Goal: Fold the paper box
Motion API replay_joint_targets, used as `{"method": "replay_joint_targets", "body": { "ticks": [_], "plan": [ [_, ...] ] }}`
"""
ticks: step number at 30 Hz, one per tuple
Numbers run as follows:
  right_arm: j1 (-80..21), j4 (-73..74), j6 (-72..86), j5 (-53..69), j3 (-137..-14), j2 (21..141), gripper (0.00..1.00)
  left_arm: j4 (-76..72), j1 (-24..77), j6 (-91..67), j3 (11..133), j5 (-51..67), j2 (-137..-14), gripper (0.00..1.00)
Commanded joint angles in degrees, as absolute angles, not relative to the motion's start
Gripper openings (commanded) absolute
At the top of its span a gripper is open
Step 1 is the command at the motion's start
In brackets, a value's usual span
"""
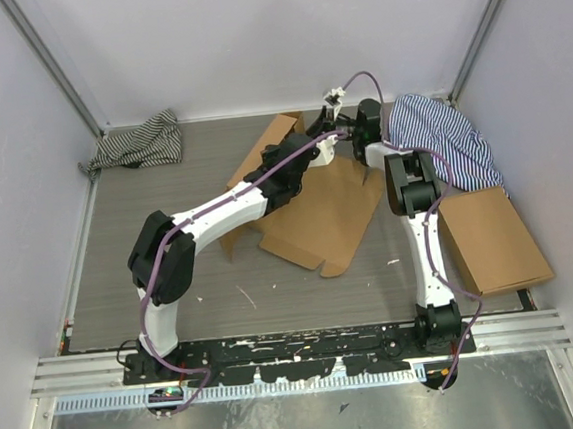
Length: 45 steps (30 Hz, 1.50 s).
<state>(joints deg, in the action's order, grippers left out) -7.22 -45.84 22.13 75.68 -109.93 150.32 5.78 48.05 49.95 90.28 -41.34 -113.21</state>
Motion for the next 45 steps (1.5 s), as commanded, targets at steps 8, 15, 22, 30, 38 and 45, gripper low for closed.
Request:
{"method": "replay_joint_targets", "body": {
  "ticks": [8, 15, 22, 30, 38, 45],
  "plan": [
    [-6.7, -73.1, 43.2, 78.0, -112.4, 148.6, 0.72, 6.4, 48.9, 50.8, 89.8, -39.3, -113.2, 0.00],
    [-6.5, -76.6, 48.3, 78.7, -116.4, 152.1, 0.73, 4.8, 49.3, 51.7, 90.0, -40.0, -113.5, 0.00],
    [-6.6, -70.3, 41.2, 80.4, -114.6, 150.9, 0.70, 4.3, 49.7, 52.6, 90.1, -40.6, -115.2, 0.00],
    [-6.6, -69.5, 40.9, 80.2, -115.0, 151.8, 0.62, 4.5, 49.8, 52.7, 90.6, -41.3, -115.5, 0.00],
    [-6.1, -70.5, 40.2, 78.6, -111.9, 150.1, 0.73, 4.5, 50.9, 53.5, 91.8, -43.4, -116.3, 0.00],
    [-5.8, -79.2, 49.0, 81.0, -111.5, 150.8, 0.85, 5.0, 51.4, 53.0, 93.4, -43.4, -116.9, 0.00]
  ]
}}
